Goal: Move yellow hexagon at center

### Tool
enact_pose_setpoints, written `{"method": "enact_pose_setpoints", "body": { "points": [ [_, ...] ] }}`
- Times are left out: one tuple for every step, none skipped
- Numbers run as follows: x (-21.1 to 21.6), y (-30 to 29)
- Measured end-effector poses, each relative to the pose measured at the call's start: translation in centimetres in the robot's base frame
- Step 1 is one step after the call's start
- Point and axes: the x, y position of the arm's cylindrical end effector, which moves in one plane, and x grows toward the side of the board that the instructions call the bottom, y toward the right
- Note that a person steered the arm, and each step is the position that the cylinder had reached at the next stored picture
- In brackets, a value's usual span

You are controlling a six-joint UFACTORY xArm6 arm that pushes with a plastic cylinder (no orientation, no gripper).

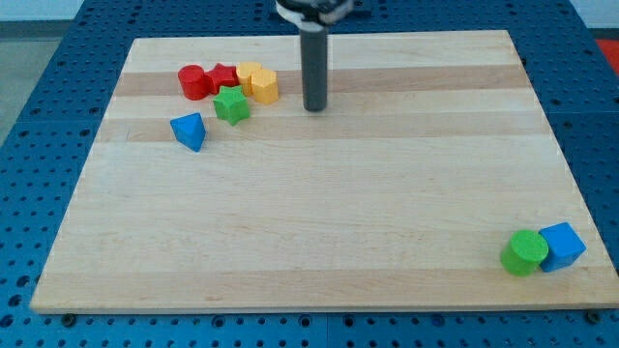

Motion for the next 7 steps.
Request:
{"method": "enact_pose_setpoints", "body": {
  "points": [
    [-5.3,0.0],
    [-8.9,-4.4],
    [-8.1,-9.8],
    [-4.3,-9.7],
    [-1.2,-5.8],
    [1.3,-1.8],
    [4.7,1.0]
  ]
}}
